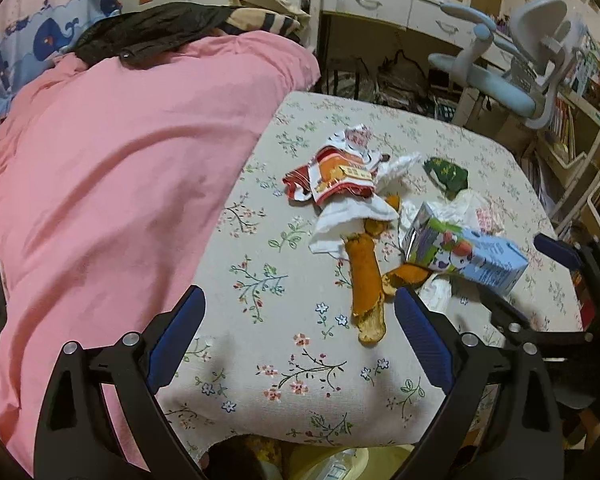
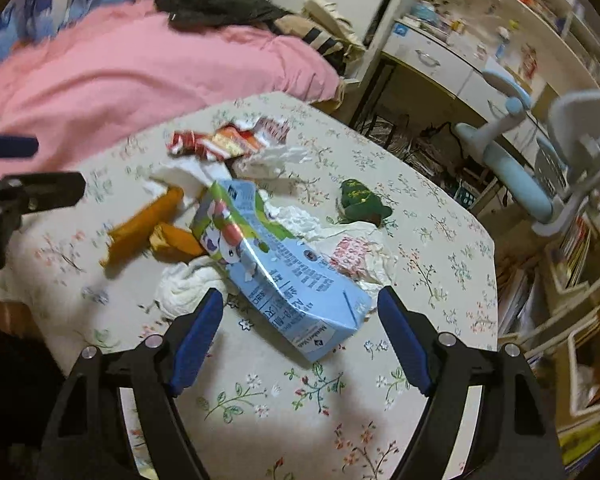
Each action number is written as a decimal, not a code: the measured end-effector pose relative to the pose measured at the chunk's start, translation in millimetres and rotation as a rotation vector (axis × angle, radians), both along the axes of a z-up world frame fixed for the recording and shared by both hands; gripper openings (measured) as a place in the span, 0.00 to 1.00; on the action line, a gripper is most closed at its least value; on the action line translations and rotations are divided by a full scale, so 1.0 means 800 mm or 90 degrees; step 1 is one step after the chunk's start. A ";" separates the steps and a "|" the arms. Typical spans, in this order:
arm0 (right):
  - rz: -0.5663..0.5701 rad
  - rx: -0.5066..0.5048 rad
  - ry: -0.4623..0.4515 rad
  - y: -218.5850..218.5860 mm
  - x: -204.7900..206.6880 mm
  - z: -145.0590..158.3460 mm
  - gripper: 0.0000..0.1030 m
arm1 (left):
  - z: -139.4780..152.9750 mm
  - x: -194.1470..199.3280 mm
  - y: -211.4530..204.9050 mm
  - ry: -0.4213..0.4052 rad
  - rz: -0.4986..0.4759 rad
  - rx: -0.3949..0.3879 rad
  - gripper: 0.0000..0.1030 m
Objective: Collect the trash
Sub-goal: 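Grasp the blue milk carton with the right tool and lift it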
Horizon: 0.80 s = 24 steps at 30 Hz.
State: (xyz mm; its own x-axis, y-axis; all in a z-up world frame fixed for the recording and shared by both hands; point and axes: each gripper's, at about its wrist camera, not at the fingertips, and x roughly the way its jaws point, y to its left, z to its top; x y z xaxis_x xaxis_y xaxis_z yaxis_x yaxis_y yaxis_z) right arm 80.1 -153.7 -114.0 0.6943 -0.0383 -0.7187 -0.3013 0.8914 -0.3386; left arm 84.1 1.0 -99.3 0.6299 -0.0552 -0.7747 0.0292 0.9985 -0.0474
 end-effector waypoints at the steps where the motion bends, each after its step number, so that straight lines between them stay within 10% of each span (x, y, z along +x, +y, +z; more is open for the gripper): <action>1: 0.004 -0.020 0.002 0.004 0.003 -0.005 0.74 | -0.003 0.002 -0.004 0.004 -0.008 0.007 0.89; 14: 0.013 -0.114 0.015 0.017 0.036 -0.035 0.61 | -0.039 0.041 -0.024 0.087 -0.050 0.006 0.89; 18: -0.002 -0.027 0.036 0.003 0.045 -0.019 0.36 | -0.053 0.052 -0.037 0.114 -0.079 0.018 0.86; 22: -0.046 0.144 0.082 -0.032 0.055 -0.002 0.33 | -0.059 0.064 -0.042 0.125 -0.097 0.004 0.73; 24: -0.056 0.183 0.093 -0.039 0.054 0.000 0.33 | -0.060 0.068 -0.044 0.121 -0.100 0.010 0.47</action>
